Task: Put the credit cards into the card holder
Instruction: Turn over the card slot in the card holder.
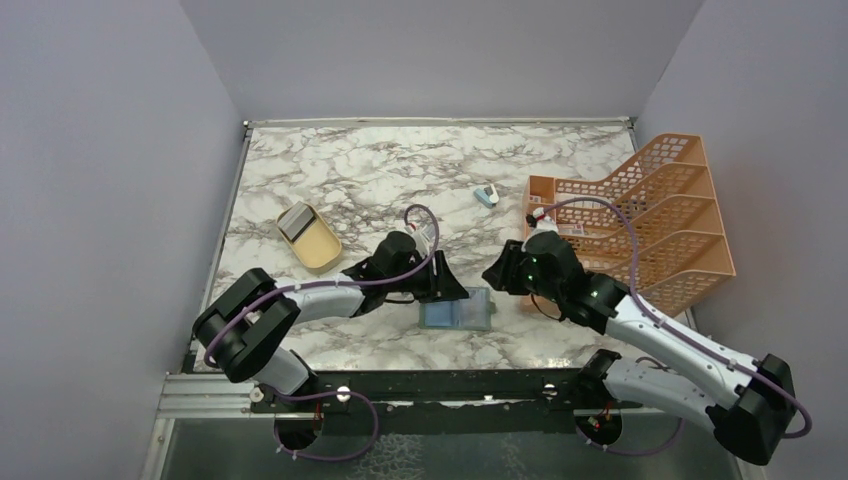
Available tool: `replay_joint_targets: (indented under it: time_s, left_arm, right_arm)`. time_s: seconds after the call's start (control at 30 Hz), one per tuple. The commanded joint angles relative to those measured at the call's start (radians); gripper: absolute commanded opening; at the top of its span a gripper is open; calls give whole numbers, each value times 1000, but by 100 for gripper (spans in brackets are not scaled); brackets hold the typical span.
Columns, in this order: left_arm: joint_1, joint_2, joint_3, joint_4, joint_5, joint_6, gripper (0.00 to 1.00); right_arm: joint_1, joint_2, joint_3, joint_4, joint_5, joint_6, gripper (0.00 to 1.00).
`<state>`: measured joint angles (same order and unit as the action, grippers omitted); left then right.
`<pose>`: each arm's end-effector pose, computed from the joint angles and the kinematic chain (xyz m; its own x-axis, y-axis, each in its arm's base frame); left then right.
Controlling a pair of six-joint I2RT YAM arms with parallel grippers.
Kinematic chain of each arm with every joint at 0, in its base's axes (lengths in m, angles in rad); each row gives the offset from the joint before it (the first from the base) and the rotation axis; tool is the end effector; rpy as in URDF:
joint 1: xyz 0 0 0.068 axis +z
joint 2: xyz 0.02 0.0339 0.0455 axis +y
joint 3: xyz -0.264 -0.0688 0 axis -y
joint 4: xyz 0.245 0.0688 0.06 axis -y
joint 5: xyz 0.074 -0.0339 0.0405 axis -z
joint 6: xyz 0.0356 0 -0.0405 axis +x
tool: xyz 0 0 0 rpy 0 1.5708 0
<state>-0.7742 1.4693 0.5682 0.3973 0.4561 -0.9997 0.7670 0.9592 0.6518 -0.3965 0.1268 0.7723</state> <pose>0.1929 -0.2106 0.1702 -0.9467 -0.1307 -0.2945 0.1980 0.4852 -0.8517 0.1496 0.1379 0.2420 -0.7657 0.2233 -0.6032 -0.1182 0.8729 0.4733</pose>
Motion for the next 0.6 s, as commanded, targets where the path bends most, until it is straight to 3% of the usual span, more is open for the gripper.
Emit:
replay_joint_targets:
  time_s: [0.0, 0.37, 0.47, 0.57]
  left_arm:
    - [-31, 48, 57, 29, -16, 11, 43]
    - [-32, 14, 62, -1, -82, 39, 43]
    - [-30, -13, 93, -104, -150, 95, 43]
    - [-24, -43, 187, -318, -258, 218, 43]
  right_arm:
    - [8, -83, 18, -52, 80, -3, 37]
    - [8, -125, -26, -43, 30, 10, 39]
    - [8, -117, -26, -38, 3, -10, 40]
    - [8, -102, -27, -34, -18, -16, 42]
